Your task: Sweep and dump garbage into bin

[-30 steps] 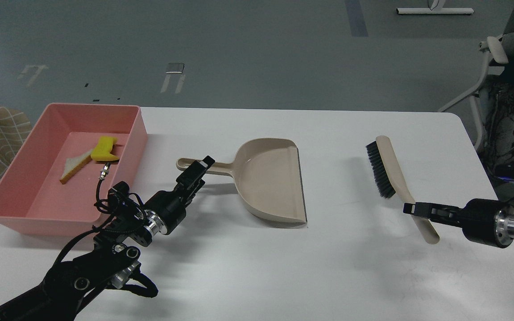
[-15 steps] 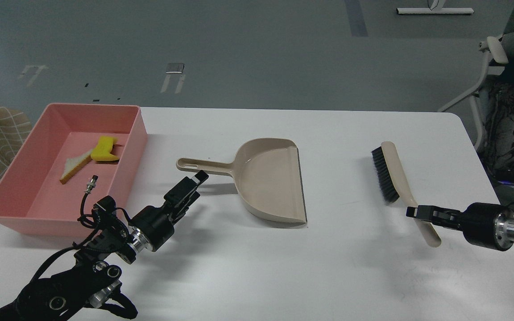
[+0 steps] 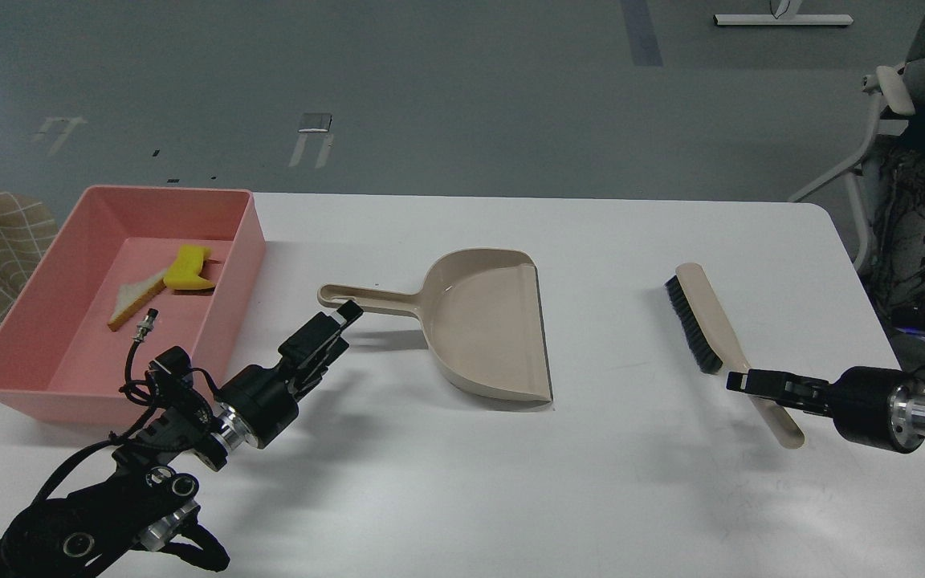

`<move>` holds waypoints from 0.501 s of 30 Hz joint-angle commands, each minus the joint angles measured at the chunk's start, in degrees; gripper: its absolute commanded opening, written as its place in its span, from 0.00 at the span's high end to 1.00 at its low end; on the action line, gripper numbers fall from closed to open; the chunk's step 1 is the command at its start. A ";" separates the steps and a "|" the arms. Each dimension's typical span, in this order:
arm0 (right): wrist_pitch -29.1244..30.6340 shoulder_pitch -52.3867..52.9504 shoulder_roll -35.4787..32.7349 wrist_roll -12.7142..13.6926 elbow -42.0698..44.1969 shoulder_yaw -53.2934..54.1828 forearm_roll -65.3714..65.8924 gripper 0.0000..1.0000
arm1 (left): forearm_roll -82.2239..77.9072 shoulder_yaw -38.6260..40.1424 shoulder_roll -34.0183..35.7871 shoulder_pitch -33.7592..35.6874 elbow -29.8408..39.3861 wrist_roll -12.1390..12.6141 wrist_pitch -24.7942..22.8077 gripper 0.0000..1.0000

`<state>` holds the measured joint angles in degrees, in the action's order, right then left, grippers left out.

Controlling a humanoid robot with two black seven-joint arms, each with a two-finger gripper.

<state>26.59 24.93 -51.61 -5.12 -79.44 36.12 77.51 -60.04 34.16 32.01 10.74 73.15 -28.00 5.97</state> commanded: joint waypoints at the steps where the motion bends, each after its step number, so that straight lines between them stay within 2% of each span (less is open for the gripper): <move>1: -0.49 -0.06 -1.03 0.03 -0.28 0.53 -0.17 0.04 | 0.02 -0.06 1.99 -0.11 0.77 0.00 -0.09 0.02; 5: -0.05 -0.06 -4.28 0.03 -1.68 2.29 -3.94 0.01 | 0.72 -0.06 6.65 -0.90 5.33 0.00 -1.13 0.02; 10: 0.39 0.29 -9.29 -0.06 -4.14 5.53 -10.62 0.00 | 5.10 0.46 14.29 -1.51 13.24 0.00 -6.06 0.02; 12: 1.41 0.38 -11.31 -0.15 -4.32 10.09 -14.04 0.00 | 8.44 2.21 18.24 -1.60 16.84 0.00 -7.99 0.02; 15: 1.41 0.47 -11.41 -0.15 -3.54 15.97 -15.37 0.00 | 11.43 6.77 20.19 -1.51 18.52 0.00 -10.27 0.02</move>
<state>27.81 25.36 -62.60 -5.23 -83.55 46.42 63.80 -51.56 36.95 50.09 9.20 89.80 -28.01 -2.09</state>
